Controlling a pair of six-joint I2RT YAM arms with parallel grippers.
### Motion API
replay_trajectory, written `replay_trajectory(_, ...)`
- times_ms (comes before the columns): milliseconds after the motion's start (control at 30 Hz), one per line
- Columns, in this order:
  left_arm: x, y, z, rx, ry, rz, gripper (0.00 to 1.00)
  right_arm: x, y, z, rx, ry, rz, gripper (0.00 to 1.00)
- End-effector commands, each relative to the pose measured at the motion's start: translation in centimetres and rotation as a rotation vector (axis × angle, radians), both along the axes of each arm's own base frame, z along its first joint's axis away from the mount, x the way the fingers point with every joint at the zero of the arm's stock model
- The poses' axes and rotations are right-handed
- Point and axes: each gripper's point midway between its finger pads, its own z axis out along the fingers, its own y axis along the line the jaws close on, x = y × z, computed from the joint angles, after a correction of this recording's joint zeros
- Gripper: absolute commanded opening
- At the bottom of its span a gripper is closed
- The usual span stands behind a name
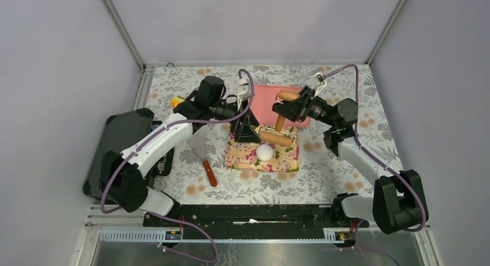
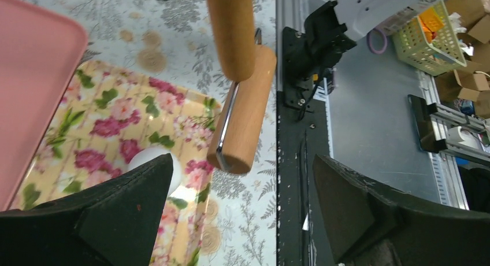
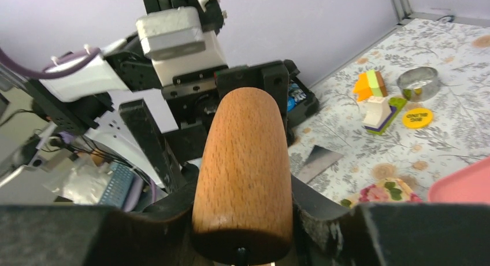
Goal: Roll out the dumpling wrappers from the dough
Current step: Pick up the rolling pin from the center of the board.
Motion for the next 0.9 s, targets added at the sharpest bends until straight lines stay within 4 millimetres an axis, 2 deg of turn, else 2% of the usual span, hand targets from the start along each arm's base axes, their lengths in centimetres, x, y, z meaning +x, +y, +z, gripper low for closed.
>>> replay_trajectory(0, -1.4, -2.0, 3.3, -0.081, -0.037, -0.07, 0.99, -1.1, -0.3, 3.9, 0.115, -0.051, 0.027, 0.0)
replay_trajectory(67, -1.2, -2.4, 2.9, -0.071, -0.03, -0.069, 0.99, -1.2, -0.3, 4.0, 0.114, -0.053, 0.029, 0.0)
replay_trajectory(133, -1.0, -2.8, 2.8, -0.072, -0.024, -0.081, 0.94, -1.3, -0.3, 4.0, 0.115, -0.046, 0.032, 0.0)
replay_trajectory(300, -1.0, -3.4, 3.1, -0.08, 0.031, -0.097, 0.71, -1.5, -0.3, 3.6, 0.115, -0.035, 0.04, 0.0)
replay_trajectory(433, -1.0, -3.6, 3.6, -0.101, 0.049, -0.107, 0.64, -1.5, -0.3, 2.9, 0.116, -0.022, 0.042, 0.0)
replay_trajectory(567, -1.0, -3.9, 4.0, -0.119, 0.084, -0.11, 0.36, -1.4, -0.3, 2.7, 0.123, -0.015, 0.043, 0.0)
replay_trajectory(800, -1.3, -4.0, 3.4, -0.118, 0.094, -0.123, 0.21, -1.3, -0.4, 2.9, 0.134, -0.024, 0.031, 0.0)
replay_trajectory(867, -1.6, -4.0, 3.3, -0.116, 0.091, -0.135, 0.22, -1.2, -0.4, 3.0, 0.137, -0.028, 0.027, 0.0)
